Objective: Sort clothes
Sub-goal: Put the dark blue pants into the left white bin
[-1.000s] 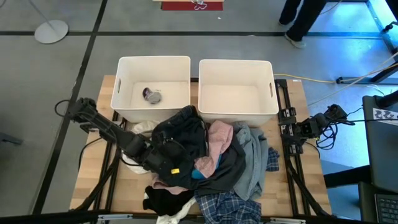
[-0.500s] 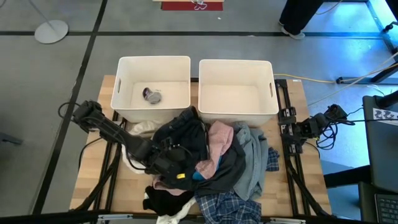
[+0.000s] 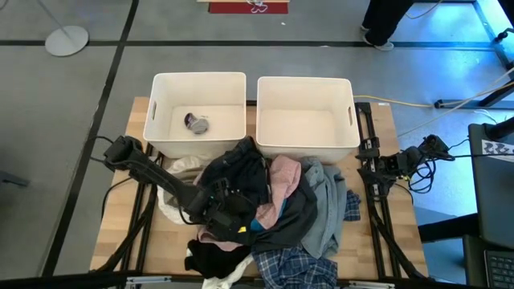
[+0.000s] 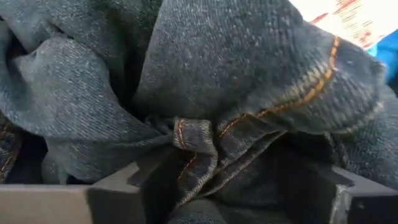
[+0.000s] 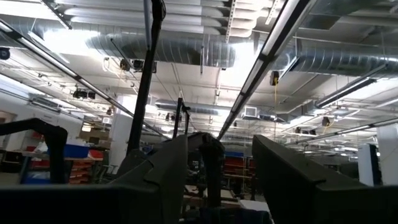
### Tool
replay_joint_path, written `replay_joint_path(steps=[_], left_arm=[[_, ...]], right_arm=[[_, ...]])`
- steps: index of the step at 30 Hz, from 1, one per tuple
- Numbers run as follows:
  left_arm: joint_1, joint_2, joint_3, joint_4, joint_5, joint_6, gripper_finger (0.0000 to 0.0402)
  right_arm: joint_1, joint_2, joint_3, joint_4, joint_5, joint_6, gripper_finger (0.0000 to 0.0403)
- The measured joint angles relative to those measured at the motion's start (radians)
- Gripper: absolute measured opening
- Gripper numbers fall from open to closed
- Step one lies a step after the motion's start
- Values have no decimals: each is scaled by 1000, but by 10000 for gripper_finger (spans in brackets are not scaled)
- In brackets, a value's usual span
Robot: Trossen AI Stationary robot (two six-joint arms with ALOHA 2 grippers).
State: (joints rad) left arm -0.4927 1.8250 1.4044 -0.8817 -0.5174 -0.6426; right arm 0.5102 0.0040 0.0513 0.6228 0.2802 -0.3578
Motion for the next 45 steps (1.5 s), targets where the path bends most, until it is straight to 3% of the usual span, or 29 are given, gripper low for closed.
replay_joint_path(steps=[9,17,23,38,45], left_arm=[[-19,13,-5,-6,-102,70,118],[-21,12,-5,-7,-111,152,31],[-34,-12,16,-45,-123,168,30],[-97,-179,139,-266,-296,173,29],[-98,-226,214,-263,-397,214,29]], right_arm=[[0,0,0,-14,27,14,182],[0,0,0,-21,86,13,182],[0,0,0,-19,103,13,182],[0,0,0,-12,113,18,182],[0,0,0,4,121,21,182]])
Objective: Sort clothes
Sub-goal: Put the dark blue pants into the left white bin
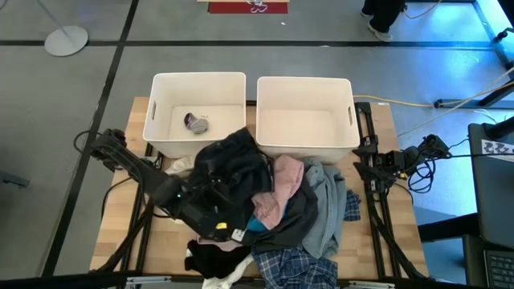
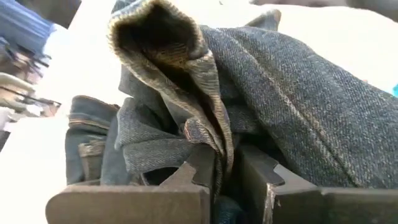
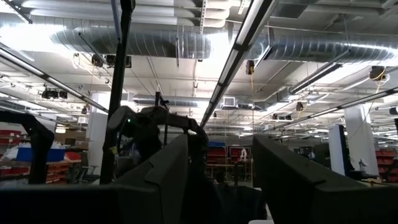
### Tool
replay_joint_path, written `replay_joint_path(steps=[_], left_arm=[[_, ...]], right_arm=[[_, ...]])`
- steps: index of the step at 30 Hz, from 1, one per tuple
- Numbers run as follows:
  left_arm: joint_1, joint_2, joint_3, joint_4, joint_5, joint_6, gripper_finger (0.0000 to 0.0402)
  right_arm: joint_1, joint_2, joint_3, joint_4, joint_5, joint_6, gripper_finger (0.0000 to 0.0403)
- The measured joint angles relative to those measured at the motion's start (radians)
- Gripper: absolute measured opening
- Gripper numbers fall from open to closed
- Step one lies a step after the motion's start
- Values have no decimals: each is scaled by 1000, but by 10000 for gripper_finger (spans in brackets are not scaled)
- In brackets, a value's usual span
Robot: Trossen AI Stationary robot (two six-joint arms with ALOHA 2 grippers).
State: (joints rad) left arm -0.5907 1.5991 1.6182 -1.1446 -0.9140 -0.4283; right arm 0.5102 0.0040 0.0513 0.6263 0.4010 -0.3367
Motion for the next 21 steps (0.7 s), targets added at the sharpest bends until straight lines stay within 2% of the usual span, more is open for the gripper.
replay_joint_path(steps=[7,14,21], left_arm=[[-15,-8,85,4,-121,101,29],[-36,-8,217,13,-333,207,29],[-40,-8,351,45,-454,351,27]], right_arm=[[0,0,0,3,0,0,182],[0,0,0,23,0,0,182],[0,0,0,34,19,0,182]])
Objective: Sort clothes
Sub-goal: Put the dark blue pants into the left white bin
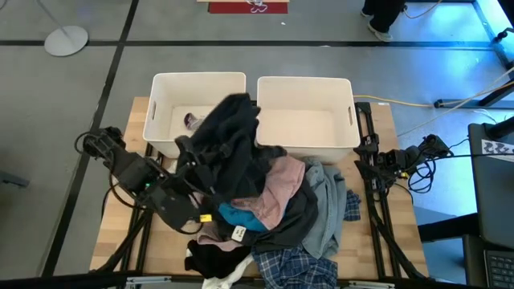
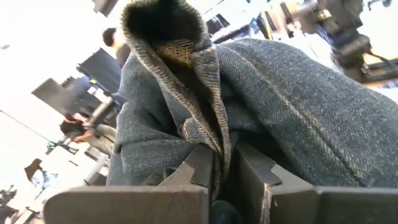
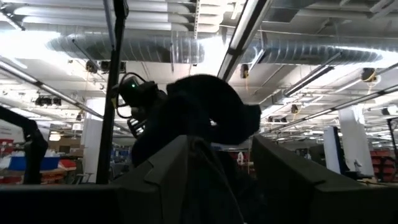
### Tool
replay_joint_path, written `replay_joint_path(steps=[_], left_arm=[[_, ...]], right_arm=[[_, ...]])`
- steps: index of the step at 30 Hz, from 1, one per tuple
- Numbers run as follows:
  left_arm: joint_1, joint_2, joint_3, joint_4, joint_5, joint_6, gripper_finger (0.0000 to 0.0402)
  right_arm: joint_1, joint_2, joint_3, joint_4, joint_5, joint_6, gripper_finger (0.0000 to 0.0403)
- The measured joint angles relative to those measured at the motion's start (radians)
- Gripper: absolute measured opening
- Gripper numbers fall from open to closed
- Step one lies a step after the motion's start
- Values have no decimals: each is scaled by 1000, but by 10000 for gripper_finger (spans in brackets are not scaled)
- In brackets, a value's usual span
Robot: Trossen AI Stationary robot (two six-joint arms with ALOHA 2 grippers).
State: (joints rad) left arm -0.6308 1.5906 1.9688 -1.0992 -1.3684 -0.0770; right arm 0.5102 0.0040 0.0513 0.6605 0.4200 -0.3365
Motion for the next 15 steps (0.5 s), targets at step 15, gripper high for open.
replay_joint_path(steps=[15], left_arm=[[-3,-52,164,370,-212,523,27]], right_arm=[[0,0,0,19,25,23,182]])
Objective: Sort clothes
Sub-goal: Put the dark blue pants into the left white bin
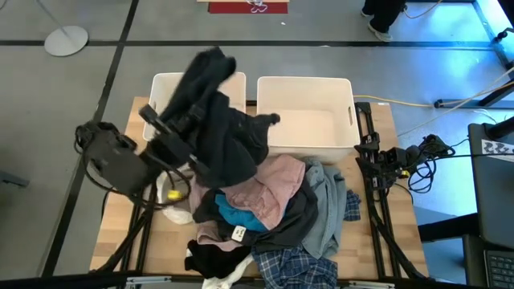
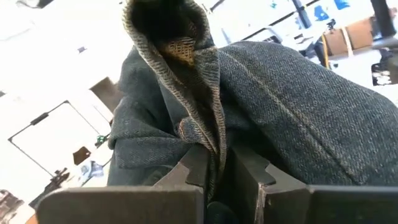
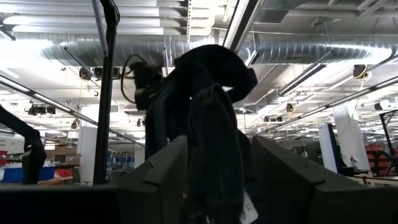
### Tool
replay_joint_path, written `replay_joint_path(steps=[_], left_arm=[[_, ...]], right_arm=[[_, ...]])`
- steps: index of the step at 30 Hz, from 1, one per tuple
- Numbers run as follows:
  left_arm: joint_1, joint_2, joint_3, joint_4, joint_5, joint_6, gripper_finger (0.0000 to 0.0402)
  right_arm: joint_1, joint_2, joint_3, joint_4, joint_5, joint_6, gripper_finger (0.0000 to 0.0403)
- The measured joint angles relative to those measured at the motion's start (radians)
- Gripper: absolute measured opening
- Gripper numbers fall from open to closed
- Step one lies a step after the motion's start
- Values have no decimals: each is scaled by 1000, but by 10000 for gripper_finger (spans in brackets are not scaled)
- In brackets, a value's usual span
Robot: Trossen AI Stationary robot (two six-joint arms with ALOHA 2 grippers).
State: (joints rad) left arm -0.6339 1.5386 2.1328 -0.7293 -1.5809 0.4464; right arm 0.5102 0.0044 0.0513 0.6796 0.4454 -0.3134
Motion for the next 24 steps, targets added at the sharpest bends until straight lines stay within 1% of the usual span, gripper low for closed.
replay_joint_path(steps=[6,9,17,21,24], left_arm=[[36,-54,3,278,-1,290,27],[63,-85,4,362,-4,420,26],[201,-167,4,348,1,452,26],[333,-187,4,371,61,475,25],[422,-191,4,477,136,530,25]], right_arm=[[0,0,0,0,0,2,182],[0,0,0,0,9,2,182],[0,0,0,-27,22,2,182],[0,0,0,-27,42,-2,182],[0,0,0,-27,53,-19,182]])
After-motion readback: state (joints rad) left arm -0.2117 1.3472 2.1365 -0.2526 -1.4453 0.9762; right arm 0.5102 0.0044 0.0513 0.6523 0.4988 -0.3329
